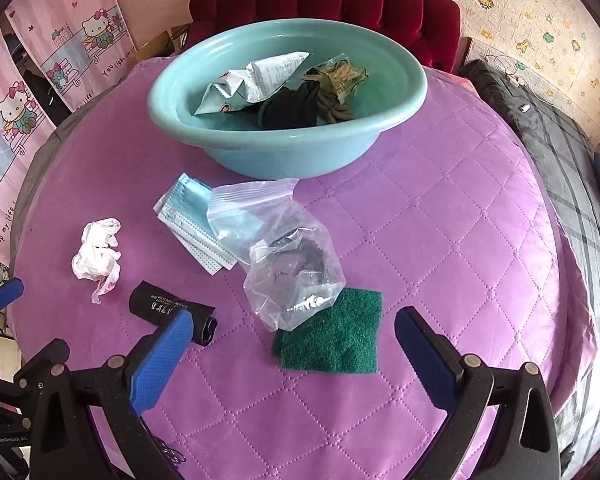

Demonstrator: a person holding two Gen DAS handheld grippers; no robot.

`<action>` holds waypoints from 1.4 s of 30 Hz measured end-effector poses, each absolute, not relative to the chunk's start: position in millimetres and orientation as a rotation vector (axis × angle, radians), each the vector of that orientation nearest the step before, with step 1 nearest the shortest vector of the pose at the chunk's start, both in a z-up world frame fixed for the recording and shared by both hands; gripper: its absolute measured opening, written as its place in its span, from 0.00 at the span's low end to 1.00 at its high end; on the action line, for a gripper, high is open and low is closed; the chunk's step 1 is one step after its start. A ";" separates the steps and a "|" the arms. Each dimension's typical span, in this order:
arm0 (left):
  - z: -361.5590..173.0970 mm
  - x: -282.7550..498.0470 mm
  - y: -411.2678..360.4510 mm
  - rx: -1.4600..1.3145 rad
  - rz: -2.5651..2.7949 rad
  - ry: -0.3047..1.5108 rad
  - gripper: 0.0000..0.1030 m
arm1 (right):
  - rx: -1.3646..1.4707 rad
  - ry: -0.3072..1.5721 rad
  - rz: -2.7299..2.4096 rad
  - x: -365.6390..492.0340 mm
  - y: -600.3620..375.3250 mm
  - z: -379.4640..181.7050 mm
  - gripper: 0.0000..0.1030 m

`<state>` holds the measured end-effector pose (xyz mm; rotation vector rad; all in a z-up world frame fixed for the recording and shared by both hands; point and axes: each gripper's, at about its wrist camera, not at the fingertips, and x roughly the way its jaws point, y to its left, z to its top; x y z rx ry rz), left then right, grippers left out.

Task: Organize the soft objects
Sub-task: 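Grasp the clear zip bag with the right gripper, then grasp the white plastic bag with the left gripper while the right gripper holds the zip bag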

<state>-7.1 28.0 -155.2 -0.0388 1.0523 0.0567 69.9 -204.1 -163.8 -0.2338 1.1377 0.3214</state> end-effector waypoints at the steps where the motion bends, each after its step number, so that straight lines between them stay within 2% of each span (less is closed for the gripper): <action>1: -157.1 -6.2 29.2 -0.041 0.061 1.058 1.00 | -0.238 1.142 0.322 72.3 -203.1 -165.6 1.00; 24: -184.9 9.1 52.6 -0.126 0.123 1.144 1.00 | -0.296 1.223 0.347 129.7 -179.5 -203.7 0.99; 27: -185.1 11.9 51.8 -0.126 0.115 1.145 1.00 | -0.273 1.236 0.356 132.7 -177.7 -204.2 0.88; 28: -184.9 13.5 51.1 -0.123 0.113 1.145 1.00 | -0.268 1.245 0.361 132.9 -175.5 -205.3 0.77; 30: -184.4 17.2 50.7 -0.117 0.109 1.143 1.00 | -0.259 1.253 0.365 133.3 -175.6 -205.0 0.49; 31: -184.2 19.3 50.4 -0.116 0.108 1.142 1.00 | -0.251 1.253 0.374 132.6 -176.1 -204.3 0.47; 33: -183.9 22.2 51.1 -0.116 0.103 1.143 1.00 | -0.232 1.253 0.388 130.3 -177.7 -203.0 0.35; 36: -185.4 26.9 52.6 -0.118 0.101 1.149 1.00 | -0.246 1.228 0.390 124.1 -177.6 -198.0 0.29; 42: -191.0 39.2 56.3 -0.139 0.079 1.154 1.00 | -0.237 1.201 0.391 110.4 -180.5 -184.2 0.28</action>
